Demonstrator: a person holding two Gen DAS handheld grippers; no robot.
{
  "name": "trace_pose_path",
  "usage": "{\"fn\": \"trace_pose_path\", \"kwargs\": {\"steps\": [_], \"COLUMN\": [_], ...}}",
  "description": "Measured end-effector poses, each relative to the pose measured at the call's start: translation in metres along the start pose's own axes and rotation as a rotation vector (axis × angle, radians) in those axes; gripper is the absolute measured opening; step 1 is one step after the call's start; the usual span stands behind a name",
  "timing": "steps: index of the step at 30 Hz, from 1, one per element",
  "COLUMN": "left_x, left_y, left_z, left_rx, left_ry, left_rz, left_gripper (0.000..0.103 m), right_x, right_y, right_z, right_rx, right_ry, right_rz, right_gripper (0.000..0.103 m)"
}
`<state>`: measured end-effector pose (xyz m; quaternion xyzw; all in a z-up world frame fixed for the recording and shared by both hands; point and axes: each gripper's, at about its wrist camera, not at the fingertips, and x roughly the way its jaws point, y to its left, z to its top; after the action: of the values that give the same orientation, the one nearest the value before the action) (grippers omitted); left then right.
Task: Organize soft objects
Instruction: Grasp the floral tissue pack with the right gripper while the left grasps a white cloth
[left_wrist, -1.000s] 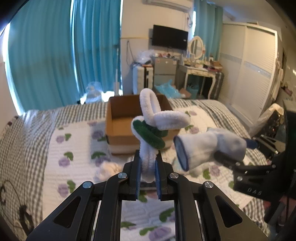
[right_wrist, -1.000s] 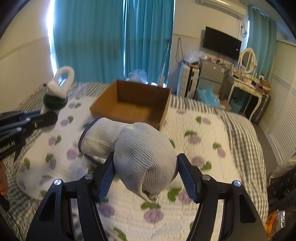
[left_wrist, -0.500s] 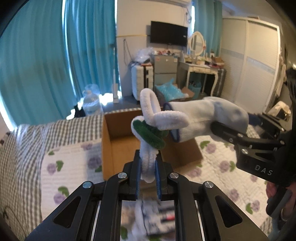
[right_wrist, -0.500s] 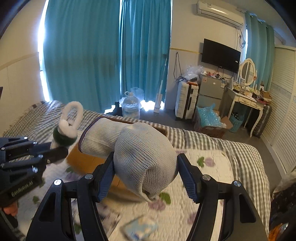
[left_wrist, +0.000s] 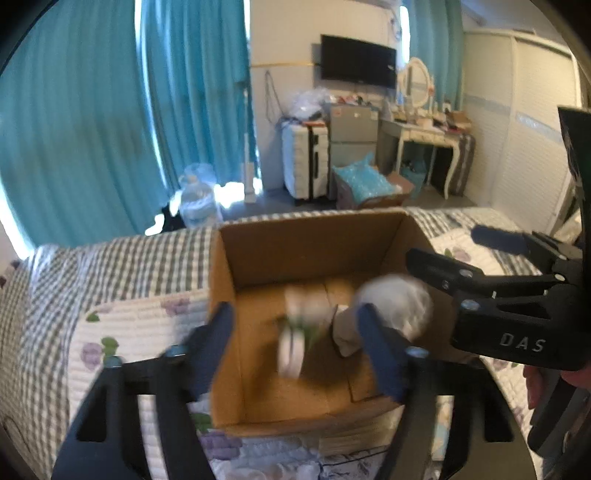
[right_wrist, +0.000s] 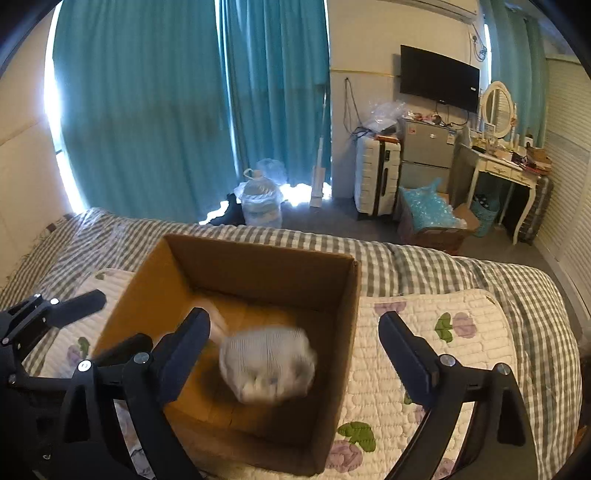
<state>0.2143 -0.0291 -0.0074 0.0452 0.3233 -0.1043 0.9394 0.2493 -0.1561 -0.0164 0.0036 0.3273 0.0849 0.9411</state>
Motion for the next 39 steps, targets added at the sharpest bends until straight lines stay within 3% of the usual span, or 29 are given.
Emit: {"fn": "trace_pose_path", "kwargs": {"steps": [8, 12, 15, 20, 23, 29, 36, 39], "left_x": [-0.063, -0.114, -0.152, -0.202, -0.22, -0.216, -0.157, -0.129], "left_y": [0.008, 0.005, 0.003, 0.008, 0.013, 0.024, 0.049, 0.056], "left_z": [0.006, 0.012, 0.014, 0.007, -0.008, -0.055, -0.118, -0.137], "left_rx": [-0.041, -0.044, -0.047, -0.083, -0.086, -0.098, -0.188, -0.222], "left_ry": [-0.048, -0.112, -0.15, -0.175, -0.192, -0.141, -0.013, 0.042], "left_rz": [0.016, 0.038, 0.071, 0.079, 0.075, 0.121, 0.21, 0.202], "left_gripper": [0.077, 0.091, 0.095, 0.102, 0.102, 0.102, 0.102, 0.102], "right_x": [-0.073, -0.129, -0.168, -0.227, -0.241, -0.21, -0.13, -0.1], "right_y": [0.001, 0.004, 0.01, 0.03, 0.044, 0.082, 0.107, 0.116], "right_z": [0.005, 0.008, 0.008, -0.009, -0.027, -0.081, -0.14, -0.159], "right_rx": [-0.034, -0.049, -0.058, -0.109, -0.142, -0.221, -0.292, -0.321], "right_ry": [-0.046, -0.083, -0.077, -0.099, -0.082, 0.017, 0.163, 0.194], "right_rz": [-0.053, -0.089, -0.108, -0.101, -0.081, 0.005, 0.071, 0.099], "right_gripper": [0.098, 0.103, 0.103, 0.103, 0.103, 0.103, 0.103, 0.103]}}
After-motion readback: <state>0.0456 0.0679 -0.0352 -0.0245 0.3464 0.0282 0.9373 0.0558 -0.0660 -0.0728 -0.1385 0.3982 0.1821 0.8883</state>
